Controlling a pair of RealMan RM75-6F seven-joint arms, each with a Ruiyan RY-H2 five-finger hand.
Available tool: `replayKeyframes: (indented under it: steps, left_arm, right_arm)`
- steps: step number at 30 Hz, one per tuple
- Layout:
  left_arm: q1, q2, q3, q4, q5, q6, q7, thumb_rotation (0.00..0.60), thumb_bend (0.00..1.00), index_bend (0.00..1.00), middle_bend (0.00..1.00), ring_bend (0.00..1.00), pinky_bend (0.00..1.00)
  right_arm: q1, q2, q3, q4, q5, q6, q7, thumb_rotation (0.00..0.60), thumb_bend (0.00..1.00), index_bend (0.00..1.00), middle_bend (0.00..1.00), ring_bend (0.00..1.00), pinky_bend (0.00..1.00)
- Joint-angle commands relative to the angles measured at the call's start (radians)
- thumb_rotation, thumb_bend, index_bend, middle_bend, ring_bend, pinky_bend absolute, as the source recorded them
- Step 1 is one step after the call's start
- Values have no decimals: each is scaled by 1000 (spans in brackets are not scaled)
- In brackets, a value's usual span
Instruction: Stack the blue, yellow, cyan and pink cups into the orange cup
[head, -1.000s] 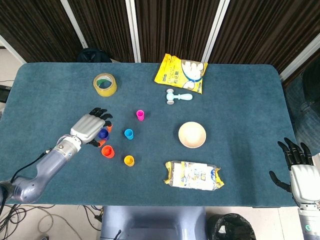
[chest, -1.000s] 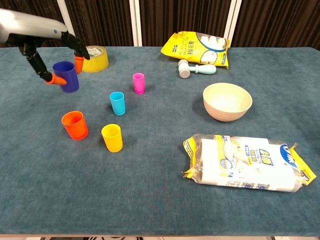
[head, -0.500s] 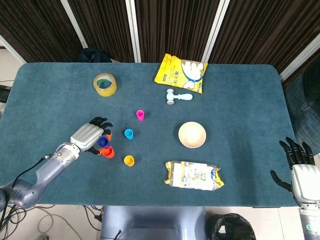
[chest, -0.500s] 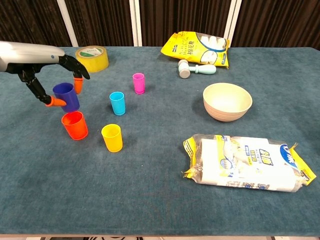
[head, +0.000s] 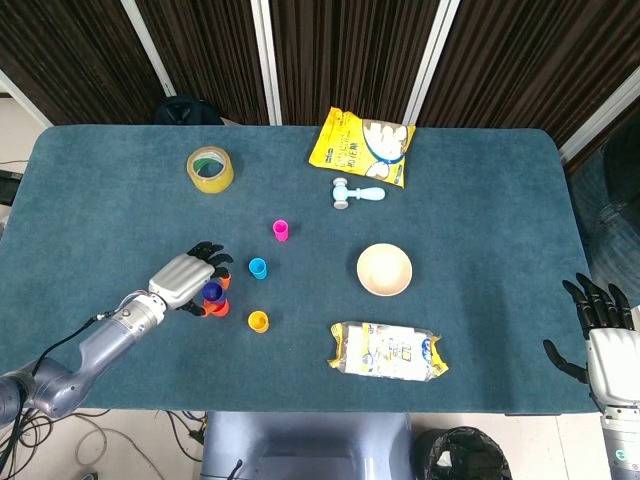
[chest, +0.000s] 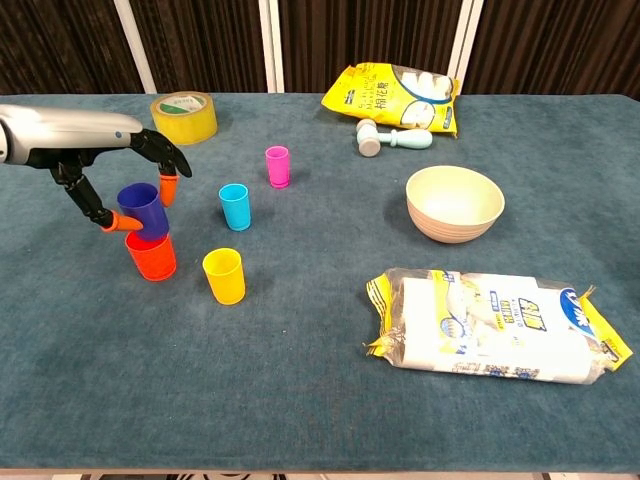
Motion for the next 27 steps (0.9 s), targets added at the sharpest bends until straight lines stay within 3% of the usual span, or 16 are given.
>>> replayKeyframes:
  steps: [1, 11, 18, 27]
  left_arm:
    - [-2, -3, 4, 3, 0, -3, 4, 600, 305, 449, 161, 0, 0]
    - [-11, -4, 15, -2, 7, -17, 14, 600, 280, 315, 153, 0, 0]
    - [-23, 7, 22, 4, -5, -28, 51, 600, 249, 109, 126, 0, 0]
    - [-23, -12, -15, -38, 12, 40, 43, 600, 248, 102, 137, 0, 0]
  right_arm:
    - [0, 1, 1, -1, 2, 0, 0, 600, 324, 125, 79, 124, 25]
    - [-1, 2, 4, -5, 7, 1, 2, 600, 324, 125, 79, 124, 25]
    - [-3, 2, 8, -7, 16, -1, 1, 600, 324, 125, 79, 124, 25]
    - [-2, -2, 8, -7, 18, -4, -6, 600, 325, 125, 79, 124, 25]
